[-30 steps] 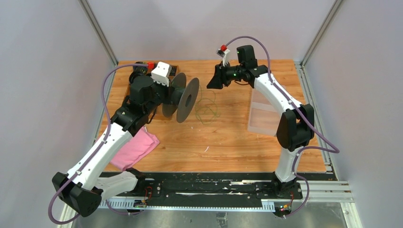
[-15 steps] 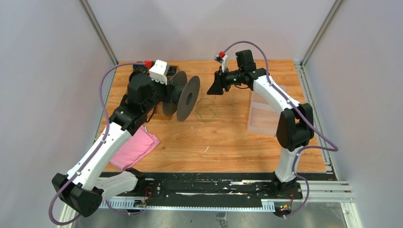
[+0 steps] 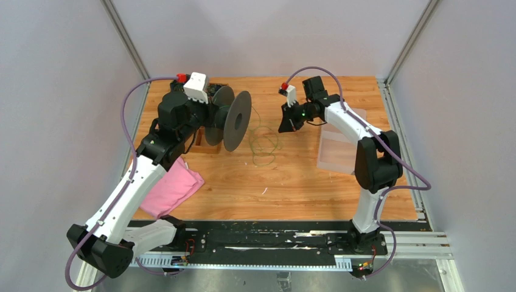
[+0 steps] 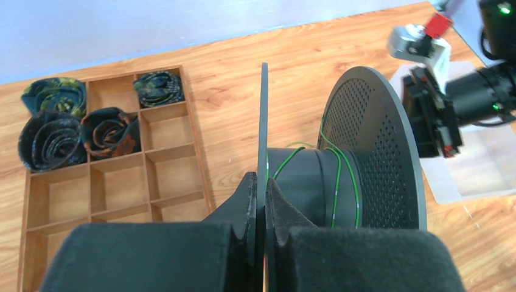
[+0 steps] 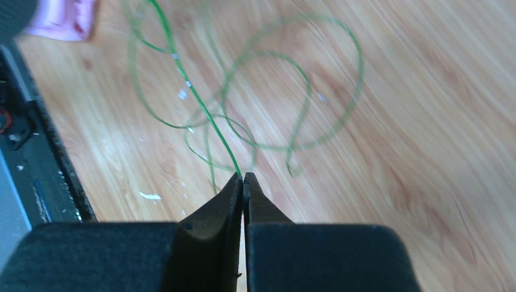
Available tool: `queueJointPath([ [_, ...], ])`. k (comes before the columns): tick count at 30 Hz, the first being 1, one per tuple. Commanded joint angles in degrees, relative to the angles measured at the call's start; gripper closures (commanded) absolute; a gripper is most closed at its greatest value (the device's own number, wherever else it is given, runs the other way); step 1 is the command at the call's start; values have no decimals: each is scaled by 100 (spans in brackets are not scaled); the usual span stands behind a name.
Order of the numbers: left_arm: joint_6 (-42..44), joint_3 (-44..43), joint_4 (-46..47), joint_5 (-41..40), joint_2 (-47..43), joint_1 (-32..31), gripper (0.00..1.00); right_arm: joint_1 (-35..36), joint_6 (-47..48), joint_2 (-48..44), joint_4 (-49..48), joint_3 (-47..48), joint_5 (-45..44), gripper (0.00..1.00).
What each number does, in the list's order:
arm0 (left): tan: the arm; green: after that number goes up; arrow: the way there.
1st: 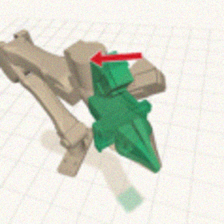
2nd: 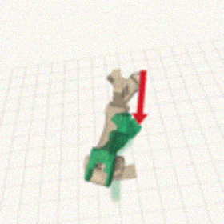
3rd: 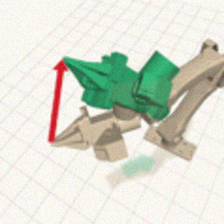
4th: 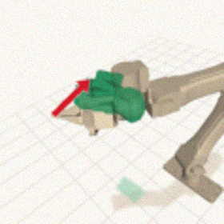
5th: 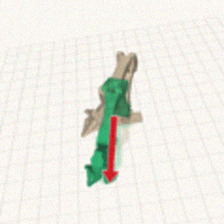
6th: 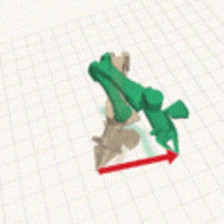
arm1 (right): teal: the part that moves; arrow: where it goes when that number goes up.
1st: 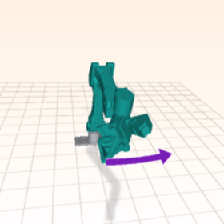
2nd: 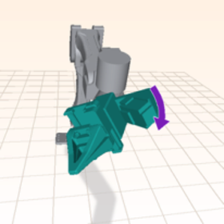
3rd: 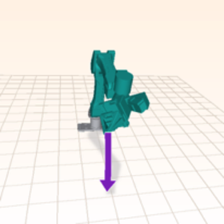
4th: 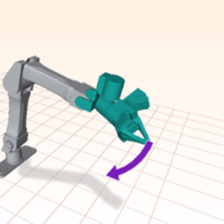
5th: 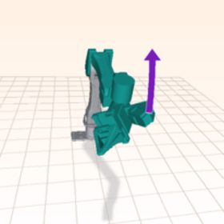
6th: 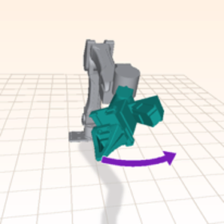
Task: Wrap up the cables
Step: Adjust the cable at the center of the board.
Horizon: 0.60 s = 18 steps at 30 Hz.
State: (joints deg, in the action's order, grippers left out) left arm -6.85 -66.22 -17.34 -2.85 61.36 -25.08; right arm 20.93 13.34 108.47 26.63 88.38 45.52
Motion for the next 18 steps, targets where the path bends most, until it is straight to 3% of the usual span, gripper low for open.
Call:
queueJointPath([
  [1,-285,-298,326,-237,-142,259,100,-461,254,-493,937,-247,-1191,99],
  [10,-439,-490,232,-737,-60,557,100,-785,513,-1717,1655,-1157,-2726,99],
  [18,-536,-593,195,-1160,-45,807,100,-1004,794,-2597,1933,-1030,-3592,99],
])
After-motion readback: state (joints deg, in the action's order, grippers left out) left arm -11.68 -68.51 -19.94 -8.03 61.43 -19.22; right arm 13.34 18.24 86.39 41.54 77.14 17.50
